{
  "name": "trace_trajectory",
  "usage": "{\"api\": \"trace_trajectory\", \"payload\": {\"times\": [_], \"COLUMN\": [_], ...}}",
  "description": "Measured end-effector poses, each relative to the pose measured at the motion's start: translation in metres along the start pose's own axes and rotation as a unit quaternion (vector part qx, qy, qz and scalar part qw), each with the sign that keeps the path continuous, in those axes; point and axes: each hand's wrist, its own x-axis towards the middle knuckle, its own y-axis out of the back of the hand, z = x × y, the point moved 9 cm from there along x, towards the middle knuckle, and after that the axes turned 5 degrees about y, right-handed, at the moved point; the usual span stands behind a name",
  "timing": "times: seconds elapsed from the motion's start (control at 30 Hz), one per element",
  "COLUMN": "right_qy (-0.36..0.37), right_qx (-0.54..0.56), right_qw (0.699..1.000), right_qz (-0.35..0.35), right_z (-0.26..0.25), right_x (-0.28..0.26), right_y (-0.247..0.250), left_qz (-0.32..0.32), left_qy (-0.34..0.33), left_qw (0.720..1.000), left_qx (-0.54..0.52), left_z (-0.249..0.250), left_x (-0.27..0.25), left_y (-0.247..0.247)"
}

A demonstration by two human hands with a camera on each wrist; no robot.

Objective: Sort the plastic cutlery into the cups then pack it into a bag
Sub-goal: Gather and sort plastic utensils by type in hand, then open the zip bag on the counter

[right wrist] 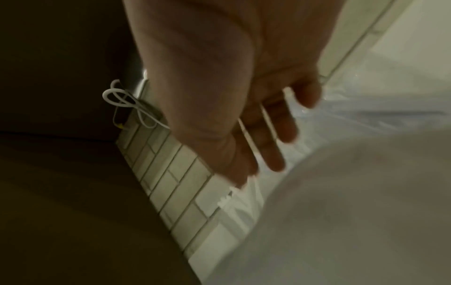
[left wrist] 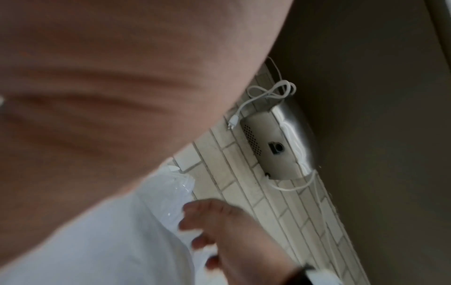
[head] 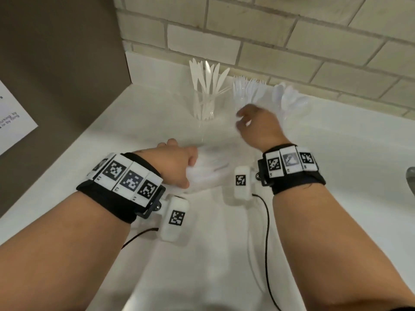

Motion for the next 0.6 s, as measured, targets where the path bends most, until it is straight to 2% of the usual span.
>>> {"api": "trace_trajectory", "payload": {"times": [0.07,0.1,0.17,0.3,0.37,0.5,0.53,0.6], "right_qy": [-0.026,-0.032,-0.029,0.01,0.04,0.064,0.068,0.071], "right_qx": [-0.009,-0.019,-0.037,-0.026,-0.003,0.017,0.022,0.036], "right_qw": [0.983,0.971,0.961,0.966,0.979,0.998,0.997,0.994], "right_qz": [-0.183,-0.238,-0.274,-0.255,-0.199,-0.019,-0.012,-0.068], "right_z": [-0.003,-0.003,-0.005,-0.013,-0.022,-0.028,-0.028,-0.032], "right_x": [-0.023,-0.034,-0.047,-0.054,-0.055,-0.055,-0.057,-0.066], "right_y": [-0.045,-0.059,-0.071,-0.071,-0.062,-0.02,-0.014,-0.015], "left_qz": [0.011,0.007,-0.012,-0.03,-0.017,0.132,0.145,0.137], "left_qy": [0.022,0.039,0.061,0.037,0.006,-0.038,-0.048,-0.061], "left_qw": [0.999,0.997,0.995,0.993,0.988,0.981,0.98,0.98], "left_qx": [-0.048,-0.069,-0.083,-0.104,-0.152,-0.14,-0.13,-0.131], "left_z": [-0.016,-0.025,-0.037,-0.036,-0.03,-0.025,-0.024,-0.023], "left_x": [0.004,0.006,0.008,0.007,0.007,0.001,-0.001,-0.004], "left_y": [0.003,0.002,-0.003,-0.008,-0.005,0.037,0.044,0.048]}}
